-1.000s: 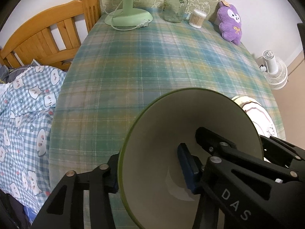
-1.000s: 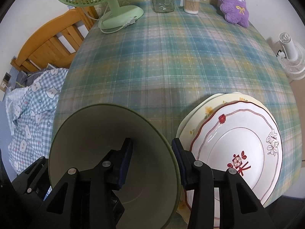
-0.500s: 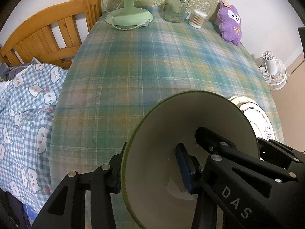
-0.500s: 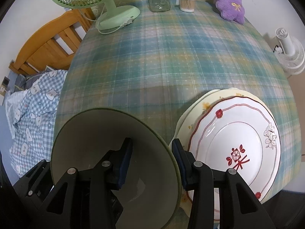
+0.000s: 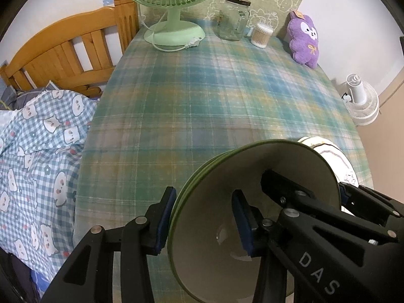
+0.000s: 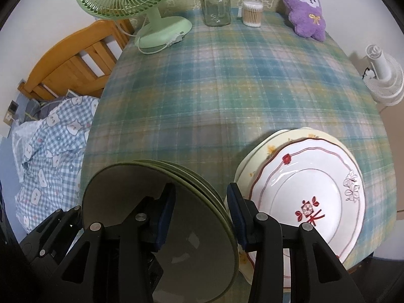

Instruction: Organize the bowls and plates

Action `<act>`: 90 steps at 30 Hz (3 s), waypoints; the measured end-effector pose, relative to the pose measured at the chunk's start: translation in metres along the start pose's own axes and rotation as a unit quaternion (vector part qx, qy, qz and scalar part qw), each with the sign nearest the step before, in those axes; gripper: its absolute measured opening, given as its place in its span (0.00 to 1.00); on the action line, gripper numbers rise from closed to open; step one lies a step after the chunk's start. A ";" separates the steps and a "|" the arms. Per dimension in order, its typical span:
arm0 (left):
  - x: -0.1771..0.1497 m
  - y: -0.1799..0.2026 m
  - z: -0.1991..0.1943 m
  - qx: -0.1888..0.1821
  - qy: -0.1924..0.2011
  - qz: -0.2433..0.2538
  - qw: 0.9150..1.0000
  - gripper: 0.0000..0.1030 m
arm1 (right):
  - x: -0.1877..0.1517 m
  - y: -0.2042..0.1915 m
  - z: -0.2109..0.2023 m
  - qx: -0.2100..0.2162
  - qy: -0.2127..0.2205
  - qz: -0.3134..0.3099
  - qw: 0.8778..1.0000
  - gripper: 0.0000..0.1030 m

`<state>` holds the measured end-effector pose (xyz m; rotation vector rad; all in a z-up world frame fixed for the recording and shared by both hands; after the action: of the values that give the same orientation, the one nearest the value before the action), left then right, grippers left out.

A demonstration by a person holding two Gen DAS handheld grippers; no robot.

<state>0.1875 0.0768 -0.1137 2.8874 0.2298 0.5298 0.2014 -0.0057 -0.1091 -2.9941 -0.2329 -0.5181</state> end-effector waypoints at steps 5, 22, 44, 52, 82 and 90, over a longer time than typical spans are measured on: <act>-0.004 -0.004 0.006 0.008 0.001 -0.014 1.000 0.44 | -0.001 -0.003 0.008 -0.002 -0.001 -0.009 1.000 0.44; -0.015 -0.012 0.018 0.014 -0.003 -0.022 1.000 0.55 | -0.006 -0.007 0.032 0.031 -0.027 -0.004 0.999 0.42; -0.015 -0.016 0.007 -0.009 -0.021 -0.021 1.000 0.52 | -0.006 -0.014 0.016 0.004 -0.032 -0.007 0.999 0.42; -0.008 -0.005 -0.017 -0.016 -0.007 -0.007 1.000 0.52 | -0.002 -0.010 -0.016 -0.006 -0.012 0.007 1.000 0.42; -0.026 0.123 -0.023 -0.034 -0.003 0.015 0.999 0.52 | -0.030 0.121 -0.063 -0.024 -0.002 0.034 0.999 0.42; -0.039 0.150 0.000 -0.023 -0.029 -0.002 0.999 0.52 | -0.038 0.152 -0.045 -0.014 -0.030 0.025 0.999 0.42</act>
<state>0.1684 -0.0757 -0.0937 2.8528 0.2116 0.4440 0.1766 -0.1653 -0.0898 -3.0367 -0.1573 -0.4315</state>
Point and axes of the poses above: each gripper's, at about its wrist camera, not at the fingertips, and z roughly the way its jaws point, y to its right, x to its top, the point moved 3 cm from there along z, roughly the way its jaws point, and after that the axes turned 12 degrees about -z, right-handed, at the moved point
